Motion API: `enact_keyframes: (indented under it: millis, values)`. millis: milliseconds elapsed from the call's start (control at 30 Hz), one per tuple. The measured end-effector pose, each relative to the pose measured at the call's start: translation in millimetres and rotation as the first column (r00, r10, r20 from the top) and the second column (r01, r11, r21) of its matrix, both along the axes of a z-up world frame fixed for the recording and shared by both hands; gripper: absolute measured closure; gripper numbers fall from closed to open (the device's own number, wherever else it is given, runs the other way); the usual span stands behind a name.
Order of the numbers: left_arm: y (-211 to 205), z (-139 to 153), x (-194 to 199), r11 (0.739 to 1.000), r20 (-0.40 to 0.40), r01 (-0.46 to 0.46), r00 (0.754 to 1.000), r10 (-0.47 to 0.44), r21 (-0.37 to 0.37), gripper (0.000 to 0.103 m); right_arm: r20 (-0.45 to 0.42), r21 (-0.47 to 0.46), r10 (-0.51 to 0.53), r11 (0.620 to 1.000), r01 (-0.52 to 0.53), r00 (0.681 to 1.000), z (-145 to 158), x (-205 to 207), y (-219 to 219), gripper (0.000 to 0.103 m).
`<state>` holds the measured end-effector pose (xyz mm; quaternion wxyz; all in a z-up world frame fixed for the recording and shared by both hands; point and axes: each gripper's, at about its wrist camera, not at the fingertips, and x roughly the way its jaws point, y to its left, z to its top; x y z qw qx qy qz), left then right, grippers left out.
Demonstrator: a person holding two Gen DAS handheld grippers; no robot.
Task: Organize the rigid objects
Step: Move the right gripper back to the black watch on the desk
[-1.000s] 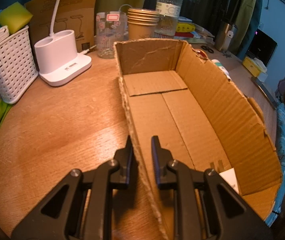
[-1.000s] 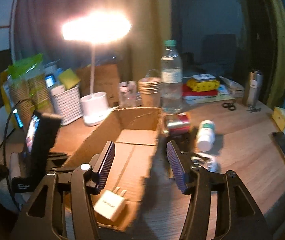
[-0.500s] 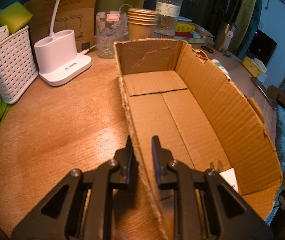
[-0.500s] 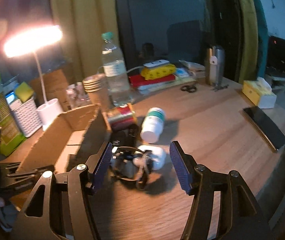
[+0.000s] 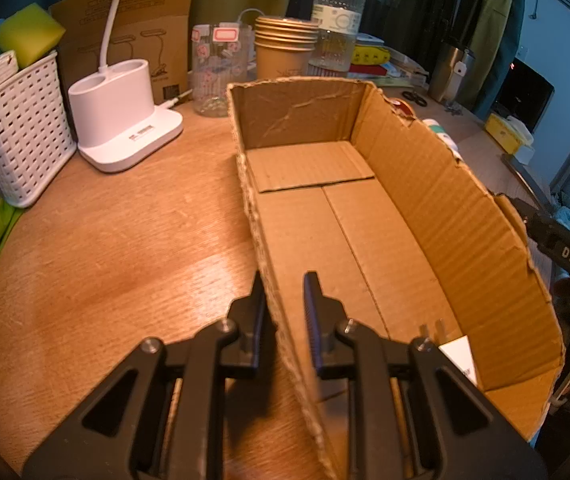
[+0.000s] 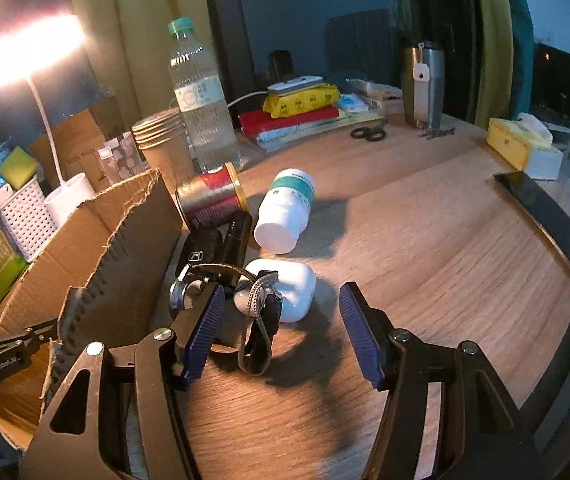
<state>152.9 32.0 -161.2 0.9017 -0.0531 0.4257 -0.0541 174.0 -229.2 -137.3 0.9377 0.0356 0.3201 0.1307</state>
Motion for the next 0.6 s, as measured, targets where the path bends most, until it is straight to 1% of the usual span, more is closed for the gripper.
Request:
enact_keyframes:
  millis: [133,233,367,433,567,600]
  values:
    - [0,0,0,1.0,0.0,0.0,1.0,0.0,0.0,0.084,0.012,-0.025,0.033,0.999,-0.032,0.999,1,-3,11,0.04]
    - [0,0,0,1.0,0.0,0.0,1.0,0.0,0.0,0.084,0.029,-0.064,0.066,0.996,-0.064,0.997,1,-5,25,0.04]
    - [0,0,0,1.0,0.0,0.0,1.0,0.0,0.0,0.084,0.02,-0.112,0.082,0.99,-0.079,0.996,-1,-2,38,0.038]
    - [0,0,0,1.0,0.0,0.0,1.0,0.0,0.0,0.084,0.014,-0.117,0.09,0.989,-0.087,0.996,-1,0,40,0.036]
    - [0,0,0,1.0,0.0,0.0,1.0,0.0,0.0,0.084,0.014,-0.119,0.084,0.99,-0.082,0.996,-2,2,41,0.035]
    - [0,0,0,1.0,0.0,0.0,1.0,0.0,0.0,0.084,0.012,-0.117,0.081,0.99,-0.079,0.997,-2,2,41,0.033]
